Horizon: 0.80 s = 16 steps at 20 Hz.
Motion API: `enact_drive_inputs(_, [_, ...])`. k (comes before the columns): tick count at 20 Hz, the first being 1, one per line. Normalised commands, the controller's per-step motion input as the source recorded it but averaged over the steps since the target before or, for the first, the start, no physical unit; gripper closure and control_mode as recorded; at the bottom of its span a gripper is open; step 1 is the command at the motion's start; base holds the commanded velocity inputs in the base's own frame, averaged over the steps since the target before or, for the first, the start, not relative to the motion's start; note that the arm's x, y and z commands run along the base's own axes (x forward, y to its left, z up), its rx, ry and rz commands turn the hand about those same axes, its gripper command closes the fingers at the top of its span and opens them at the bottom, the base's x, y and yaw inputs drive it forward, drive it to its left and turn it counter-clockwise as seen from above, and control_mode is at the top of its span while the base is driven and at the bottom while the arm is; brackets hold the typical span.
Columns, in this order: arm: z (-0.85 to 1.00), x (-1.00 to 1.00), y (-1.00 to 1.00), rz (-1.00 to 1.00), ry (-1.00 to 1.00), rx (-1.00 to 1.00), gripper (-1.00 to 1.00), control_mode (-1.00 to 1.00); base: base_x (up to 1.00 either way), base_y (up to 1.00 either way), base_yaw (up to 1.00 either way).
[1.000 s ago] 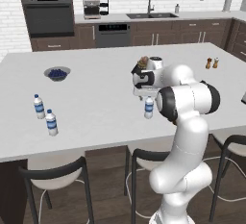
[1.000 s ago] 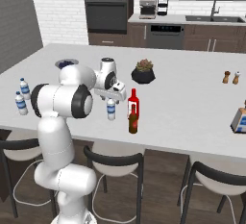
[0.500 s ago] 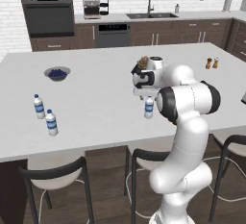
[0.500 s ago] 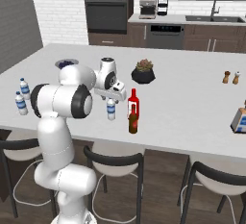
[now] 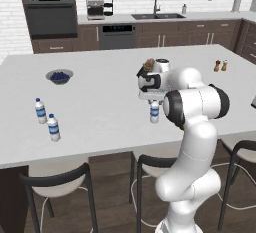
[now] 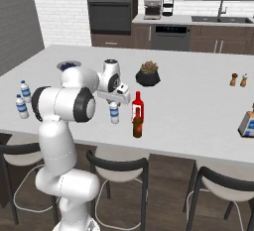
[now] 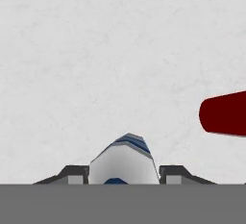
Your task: Move the plastic bottles in the middle to the plastics group, and the glass bottles in the middle to the glass group.
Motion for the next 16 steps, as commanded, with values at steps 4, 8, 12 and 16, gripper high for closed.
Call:
enact_drive_inputs(4, [0.27, -0.04, 0.15, 0.01, -0.05, 0.02, 1.00, -1.00, 0.00, 0.00, 0.00])
enact_drive_inputs(8, [0.45, -0.02, 0.82, 0.08, -0.09, 0.00, 1.00, -1.00, 0.00, 0.00, 0.00])
enact_drive_inputs(12, [0.35, -0.04, 0.99, 0.11, -0.07, 0.00, 1.00, -1.00, 0.00, 0.00, 0.00])
enact_drive_inputs(16, [0.19, -0.02, 0.98, 0.19, -0.01, 0.00, 1.00, -1.00, 0.00, 0.00, 0.00])
